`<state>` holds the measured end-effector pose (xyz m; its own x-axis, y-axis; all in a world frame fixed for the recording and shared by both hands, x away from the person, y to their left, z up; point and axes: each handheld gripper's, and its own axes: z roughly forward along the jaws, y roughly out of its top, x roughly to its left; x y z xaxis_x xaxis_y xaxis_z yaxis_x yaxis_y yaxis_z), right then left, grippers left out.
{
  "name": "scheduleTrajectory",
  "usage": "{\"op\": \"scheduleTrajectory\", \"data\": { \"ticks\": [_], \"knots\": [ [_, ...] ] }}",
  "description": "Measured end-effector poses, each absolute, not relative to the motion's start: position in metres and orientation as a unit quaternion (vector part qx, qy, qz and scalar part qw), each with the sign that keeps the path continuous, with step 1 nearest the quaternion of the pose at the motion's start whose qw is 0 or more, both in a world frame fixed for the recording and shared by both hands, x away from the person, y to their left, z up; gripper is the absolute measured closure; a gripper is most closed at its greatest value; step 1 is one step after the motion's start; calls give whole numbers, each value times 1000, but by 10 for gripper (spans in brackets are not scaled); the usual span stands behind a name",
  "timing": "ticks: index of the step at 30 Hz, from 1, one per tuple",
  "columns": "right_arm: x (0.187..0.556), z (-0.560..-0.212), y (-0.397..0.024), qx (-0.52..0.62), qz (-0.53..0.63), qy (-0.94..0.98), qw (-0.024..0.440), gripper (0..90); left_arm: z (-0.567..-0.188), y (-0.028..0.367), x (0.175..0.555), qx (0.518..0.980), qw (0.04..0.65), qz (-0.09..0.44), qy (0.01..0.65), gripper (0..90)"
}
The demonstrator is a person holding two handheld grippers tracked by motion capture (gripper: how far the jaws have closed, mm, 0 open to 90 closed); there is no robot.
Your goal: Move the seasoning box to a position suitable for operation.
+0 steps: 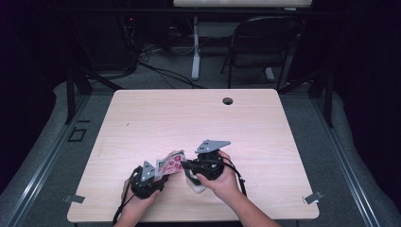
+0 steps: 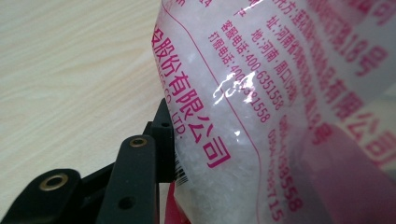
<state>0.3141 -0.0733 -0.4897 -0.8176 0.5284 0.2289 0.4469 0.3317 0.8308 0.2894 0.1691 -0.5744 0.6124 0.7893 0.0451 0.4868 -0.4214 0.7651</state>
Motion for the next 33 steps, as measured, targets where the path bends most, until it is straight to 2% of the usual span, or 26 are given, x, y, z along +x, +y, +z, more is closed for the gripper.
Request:
{"op": "scheduleTrajectory", "data": {
  "ticks": [14,20,23,29,33],
  "knots": [
    [306,-476,-77,289,513,807,50,891,-555,169,285,813,369,252,372,608],
    [302,-474,-81,288,515,805,55,814,-551,169,288,810,377,253,372,610],
    [300,-474,-84,293,523,798,59,735,-549,170,291,807,379,257,372,611],
    [297,-470,-97,301,538,784,66,642,-544,173,296,803,373,281,370,612],
    [296,-468,-105,306,543,779,70,624,-540,173,299,800,372,295,367,612]
  ]
}}
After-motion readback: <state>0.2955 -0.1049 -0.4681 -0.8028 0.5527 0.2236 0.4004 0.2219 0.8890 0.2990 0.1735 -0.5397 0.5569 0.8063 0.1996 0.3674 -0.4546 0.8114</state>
